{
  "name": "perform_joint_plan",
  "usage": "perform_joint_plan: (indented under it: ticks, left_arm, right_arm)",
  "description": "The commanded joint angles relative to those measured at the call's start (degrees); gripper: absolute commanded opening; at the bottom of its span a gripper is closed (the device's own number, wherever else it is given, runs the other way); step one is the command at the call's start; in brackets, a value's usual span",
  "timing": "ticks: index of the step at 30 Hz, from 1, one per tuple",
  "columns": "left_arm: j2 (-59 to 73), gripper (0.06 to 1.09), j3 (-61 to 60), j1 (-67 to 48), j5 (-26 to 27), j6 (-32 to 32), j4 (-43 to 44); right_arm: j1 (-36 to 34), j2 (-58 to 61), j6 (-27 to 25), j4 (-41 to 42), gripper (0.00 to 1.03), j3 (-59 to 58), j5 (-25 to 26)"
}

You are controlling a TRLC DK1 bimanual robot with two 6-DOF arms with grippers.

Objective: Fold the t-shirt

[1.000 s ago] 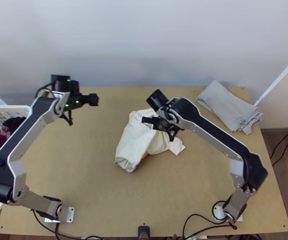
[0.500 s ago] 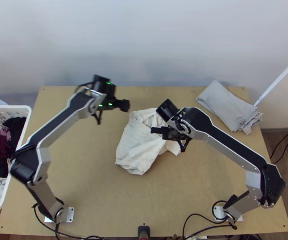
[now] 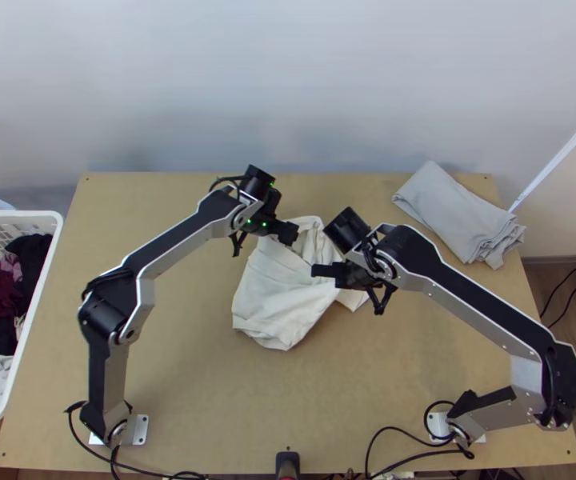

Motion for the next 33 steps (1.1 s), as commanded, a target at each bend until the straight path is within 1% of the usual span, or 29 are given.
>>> perform_joint_plan:
  ticks: [1,2,3,4,5,8,12,15,19,22,25,28,30,33]
  left_arm:
    - [3.11,0.80,1.30,-0.14,0.41,1.29,-2.10]
    - [3.38,0.65,1.47,-0.14,-0.12,1.56,-3.07]
    - [3.11,0.47,1.03,-0.05,-0.30,1.56,-2.10]
    - [2.50,0.22,0.33,0.21,-0.56,1.29,-0.17]
    - [1.71,0.10,-0.64,0.65,-0.82,1.03,2.21]
    - [-0.14,0.09,-0.02,2.14,-0.82,-0.47,2.47]
    - [-3.57,0.09,3.76,4.69,-0.91,-5.04,1.94]
    - [-6.20,0.09,8.68,7.06,-1.00,-8.73,0.36]
    - [-9.02,0.09,16.59,10.49,-2.23,-11.89,-3.07]
    - [-10.95,0.09,21.25,13.30,-3.46,-12.68,-4.74]
    - [-14.38,0.09,21.95,15.15,-4.34,-12.86,-4.74]
    - [-18.07,0.09,21.95,16.64,-4.60,-13.30,-5.53]
    - [-20.44,0.09,21.86,17.00,-4.60,-13.83,-6.93]
    - [-23.25,0.09,21.16,16.82,-4.60,-14.26,-11.15]
  right_arm:
    - [-0.66,-2.25,-0.73,-0.41,0.03,-1.32,0.39]
    - [-0.83,-2.43,-0.82,-0.41,0.03,-1.32,0.39]
    - [-1.01,-2.61,-0.91,-0.41,0.03,-1.32,0.39]
    - [-1.09,-2.69,-1.08,-0.41,0.03,-1.32,0.39]
    - [-1.27,-2.78,-1.17,-0.41,0.03,-1.32,0.39]
    - [-1.89,-3.05,-1.26,-0.24,0.03,-1.32,0.39]
    - [-2.85,-3.84,-1.87,1.34,0.03,-1.14,0.48]
    - [-4.00,-5.15,-2.49,4.16,0.03,-1.06,0.48]
    - [-6.02,-7.26,-3.72,8.46,0.03,-0.53,0.48]
    - [-7.16,-9.11,-5.83,12.42,0.03,-0.62,0.48]
    - [-7.95,-11.66,-7.76,16.46,0.03,-0.53,0.48]
    - [-8.04,-15.70,-10.75,21.21,0.03,-1.32,0.39]
    - [-7.77,-19.04,-12.60,25.78,0.03,-3.43,0.30]
    - [-5.49,-22.38,-13.12,25.69,0.03,-5.80,-1.81]
